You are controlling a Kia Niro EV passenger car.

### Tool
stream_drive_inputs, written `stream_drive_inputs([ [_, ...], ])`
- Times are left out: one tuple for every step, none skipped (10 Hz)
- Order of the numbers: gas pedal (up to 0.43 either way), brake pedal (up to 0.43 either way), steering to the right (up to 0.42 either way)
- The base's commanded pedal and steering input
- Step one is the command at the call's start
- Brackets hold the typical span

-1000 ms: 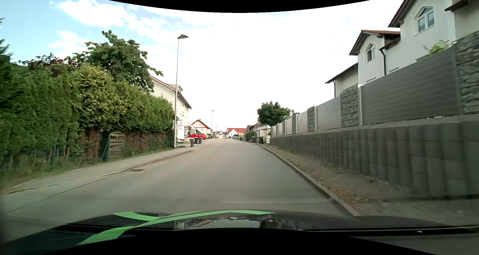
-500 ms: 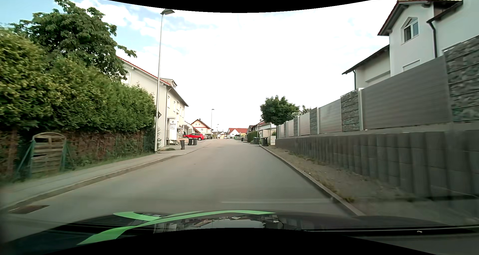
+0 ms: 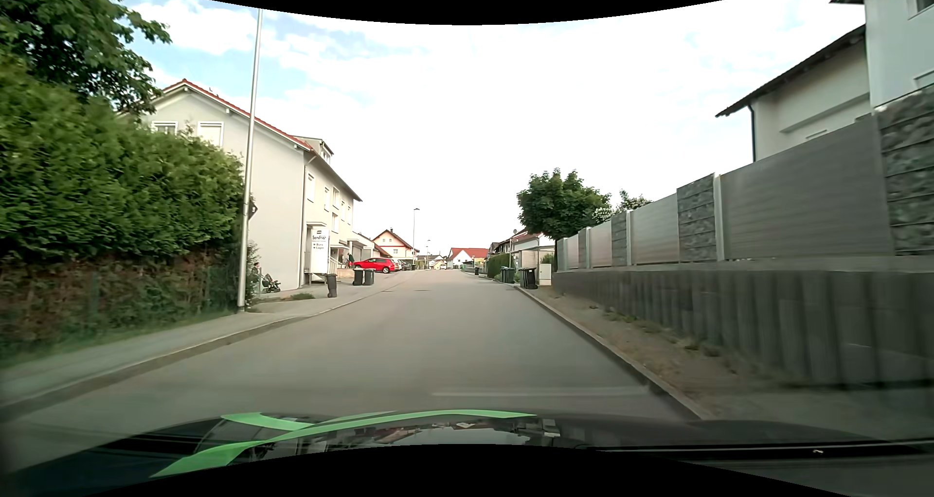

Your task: Follow the waypoints while adhering to traffic rules and regulations

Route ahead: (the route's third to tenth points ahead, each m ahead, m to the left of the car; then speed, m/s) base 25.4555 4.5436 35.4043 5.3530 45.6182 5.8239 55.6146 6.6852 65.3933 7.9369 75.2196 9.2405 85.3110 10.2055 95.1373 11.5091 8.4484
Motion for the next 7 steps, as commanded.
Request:
stream_drive_inputs([
  [0.0,0.0,-0.022],
  [0.0,0.0,-0.023],
  [0.0,0.0,-0.023],
  [0.0,0.0,-0.023],
  [0.0,0.0,-0.022],
  [0.059,0.0,-0.023],
  [0.098,0.0,-0.023],
])
